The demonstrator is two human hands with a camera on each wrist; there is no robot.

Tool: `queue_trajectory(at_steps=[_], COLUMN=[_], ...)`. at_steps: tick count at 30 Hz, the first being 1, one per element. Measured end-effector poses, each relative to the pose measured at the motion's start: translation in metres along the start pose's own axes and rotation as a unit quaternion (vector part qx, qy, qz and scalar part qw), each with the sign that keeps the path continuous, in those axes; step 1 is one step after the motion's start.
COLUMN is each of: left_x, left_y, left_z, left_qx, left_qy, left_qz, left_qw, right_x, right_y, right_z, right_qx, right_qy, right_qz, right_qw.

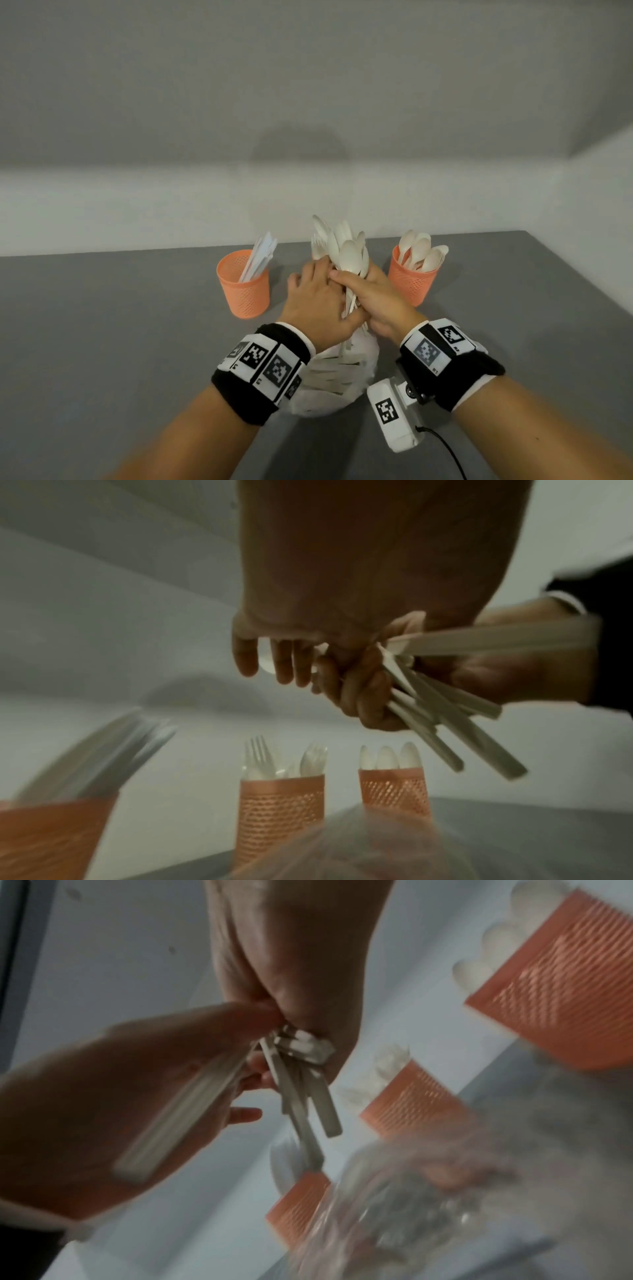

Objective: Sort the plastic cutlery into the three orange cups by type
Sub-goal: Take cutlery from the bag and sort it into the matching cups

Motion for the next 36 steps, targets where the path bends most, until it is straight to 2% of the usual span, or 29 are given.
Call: queue_trajectory(at_steps=[2,5,6,8,12,15,19,23,28,30,32,34,36], left_x=[0.009,0.019,0.019,0.023,0.043,0.048,0.048,0.045,0.048,0.048,0.048,0.048,0.054], left_y=[-0.004,-0.017,-0.025,-0.043,-0.073,-0.090,-0.106,-0.120,-0.124,-0.126,-0.130,-0.131,-0.130], left_z=[-0.012,-0.035,-0.044,-0.063,-0.098,-0.118,-0.136,-0.152,-0.163,-0.166,-0.169,-0.170,-0.170], left_qx=[-0.051,-0.090,-0.098,-0.108,-0.131,-0.123,-0.109,-0.068,-0.050,-0.047,-0.043,-0.035,-0.035], left_qy=[-0.008,0.022,0.043,0.067,0.100,0.131,0.153,0.162,0.130,0.130,0.127,0.122,0.108], left_qz=[0.127,0.335,0.349,0.326,0.308,0.328,0.362,0.399,0.406,0.396,0.370,0.349,0.336], left_qw=[0.991,0.937,0.931,0.937,0.937,0.927,0.913,0.900,0.903,0.908,0.919,0.928,0.935], right_x=[-0.016,-0.045,-0.056,-0.076,-0.095,-0.088,-0.070,-0.059,-0.056,-0.064,-0.072,-0.073,-0.065], right_y=[0.020,0.071,0.090,0.127,0.163,0.170,0.172,0.172,0.173,0.168,0.163,0.159,0.156], right_z=[0.005,0.007,0.006,0.003,-0.016,-0.035,-0.054,-0.065,-0.072,-0.072,-0.073,-0.077,-0.083], right_qx=[0.003,0.072,0.103,0.157,0.211,0.245,0.245,0.224,0.204,0.208,0.222,0.224,0.204], right_qy=[0.021,0.057,0.073,0.118,0.180,0.187,0.180,0.172,0.188,0.223,0.252,0.243,0.200], right_qz=[0.023,0.027,0.023,-0.015,-0.082,-0.024,0.069,0.086,0.123,0.190,0.289,0.398,0.523], right_qw=[1.000,0.995,0.992,0.980,0.957,0.951,0.950,0.955,0.953,0.933,0.896,0.856,0.803])
Point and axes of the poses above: each hand's wrist, its own z-axis away from the middle knuckle, its own y-axis out of the back of the hand, x = y × z, the point moved 8 cm from there along -z, towards the middle knuckle, and after that the axes turned 1 degree about -y, right-handed, at the moved point
